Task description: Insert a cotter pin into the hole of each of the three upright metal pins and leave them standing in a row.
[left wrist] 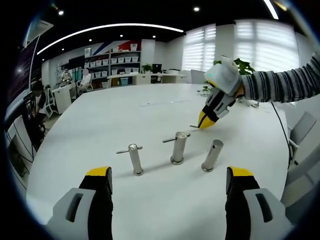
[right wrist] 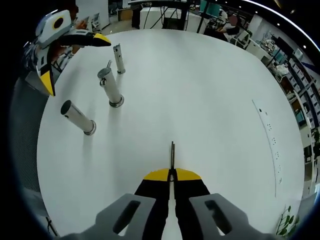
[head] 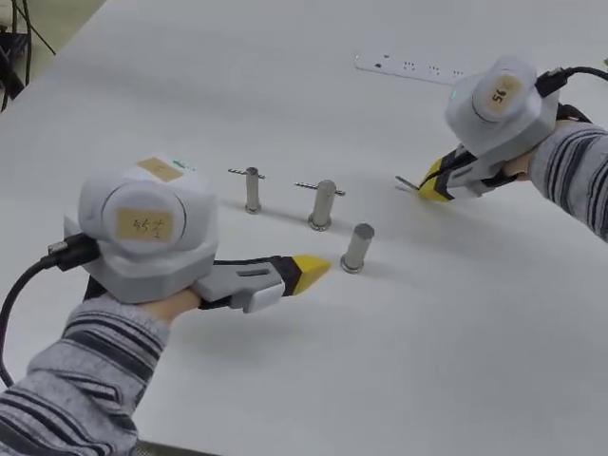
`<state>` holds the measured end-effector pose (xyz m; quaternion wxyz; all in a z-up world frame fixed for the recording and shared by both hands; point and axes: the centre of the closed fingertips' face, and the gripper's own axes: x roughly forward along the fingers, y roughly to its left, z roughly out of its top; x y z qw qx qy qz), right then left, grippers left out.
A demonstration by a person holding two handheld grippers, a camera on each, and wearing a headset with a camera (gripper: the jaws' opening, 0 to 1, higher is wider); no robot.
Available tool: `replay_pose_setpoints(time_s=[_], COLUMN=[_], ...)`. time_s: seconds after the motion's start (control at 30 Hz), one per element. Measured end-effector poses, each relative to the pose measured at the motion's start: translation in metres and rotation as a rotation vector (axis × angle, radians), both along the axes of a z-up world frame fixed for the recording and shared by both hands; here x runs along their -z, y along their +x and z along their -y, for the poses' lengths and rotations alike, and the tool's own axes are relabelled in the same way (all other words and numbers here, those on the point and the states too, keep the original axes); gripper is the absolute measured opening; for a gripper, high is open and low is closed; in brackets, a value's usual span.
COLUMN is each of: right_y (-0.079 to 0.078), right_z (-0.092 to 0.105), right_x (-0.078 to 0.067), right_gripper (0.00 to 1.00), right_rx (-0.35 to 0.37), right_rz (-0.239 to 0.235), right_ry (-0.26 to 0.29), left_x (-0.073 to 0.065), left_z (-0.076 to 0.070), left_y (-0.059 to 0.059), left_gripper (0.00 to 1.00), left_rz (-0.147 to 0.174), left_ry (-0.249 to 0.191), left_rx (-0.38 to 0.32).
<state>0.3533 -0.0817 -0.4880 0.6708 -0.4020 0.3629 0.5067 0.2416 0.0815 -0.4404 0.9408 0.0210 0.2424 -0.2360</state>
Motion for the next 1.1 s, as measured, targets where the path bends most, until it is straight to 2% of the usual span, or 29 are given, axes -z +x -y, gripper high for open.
replay_pose_setpoints(time_s=[0.13,0.3,0.37,0.67,0.8,0.87,0.97,1.1], right_y=[-0.012,-0.027,-0.034,-0.06,-0.07,-0.07,-0.082,-0.095], right_z=[0.003,0.005,0.005,0.0,-0.003,-0.005,-0.009,-0.013], right_x=[-0.007,-0.022,-0.028,-0.051,-0.059,-0.058,-0.065,-0.069], right_gripper=[0.0,0.0,0.0,0.0,0.0,0.0,0.0,0.0], right_rx=[-0.009,-0.025,-0.039,-0.104,-0.118,-0.125,-0.137,-0.157], right_rz=[0.02,0.062,0.081,0.174,0.195,0.205,0.217,0.228], right_ry=[0.003,0.023,0.032,0.051,0.069,0.085,0.1,0.117], left_x=[-0.002,0.001,-0.001,-0.017,-0.023,-0.03,-0.037,-0.043], left_z=[0.003,0.009,0.012,0.029,0.037,0.042,0.047,0.054], left_y=[-0.002,-0.006,-0.007,-0.01,-0.012,-0.013,-0.013,-0.015], left_gripper=[0.89,0.88,0.87,0.81,0.75,0.71,0.67,0.6], left_rz=[0.008,-0.018,-0.018,-0.007,-0.002,0.001,0.016,0.016], left_ry=[0.012,0.002,-0.001,-0.05,-0.076,-0.107,-0.138,-0.17], left_rx=[0.011,0.033,0.045,0.093,0.116,0.123,0.131,0.145])
